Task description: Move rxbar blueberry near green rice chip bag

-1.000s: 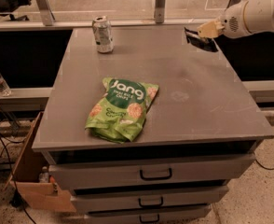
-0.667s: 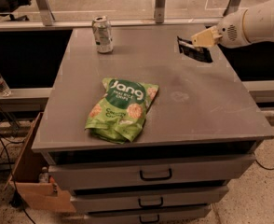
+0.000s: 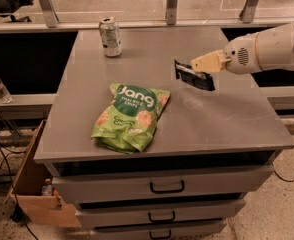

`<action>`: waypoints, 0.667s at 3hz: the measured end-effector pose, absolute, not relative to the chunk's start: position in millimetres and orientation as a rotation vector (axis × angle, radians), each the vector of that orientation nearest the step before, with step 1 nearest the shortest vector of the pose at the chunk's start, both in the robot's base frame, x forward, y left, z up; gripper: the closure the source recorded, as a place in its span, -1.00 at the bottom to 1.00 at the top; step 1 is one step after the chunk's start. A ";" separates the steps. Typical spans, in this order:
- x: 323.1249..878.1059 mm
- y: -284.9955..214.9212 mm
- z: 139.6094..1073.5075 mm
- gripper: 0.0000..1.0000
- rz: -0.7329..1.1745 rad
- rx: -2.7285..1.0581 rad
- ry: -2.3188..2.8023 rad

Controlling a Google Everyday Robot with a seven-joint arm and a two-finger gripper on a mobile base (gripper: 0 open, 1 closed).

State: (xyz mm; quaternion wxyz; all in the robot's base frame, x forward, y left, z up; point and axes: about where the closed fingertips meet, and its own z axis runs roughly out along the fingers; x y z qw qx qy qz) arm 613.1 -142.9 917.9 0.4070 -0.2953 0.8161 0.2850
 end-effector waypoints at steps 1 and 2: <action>588.1 -123.1 905.9 0.68 0.855 -0.746 2.078; 573.3 -107.4 894.5 0.22 0.964 -0.756 2.090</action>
Offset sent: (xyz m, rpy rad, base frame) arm -0.0575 0.0490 -0.0367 0.1820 0.2111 0.1556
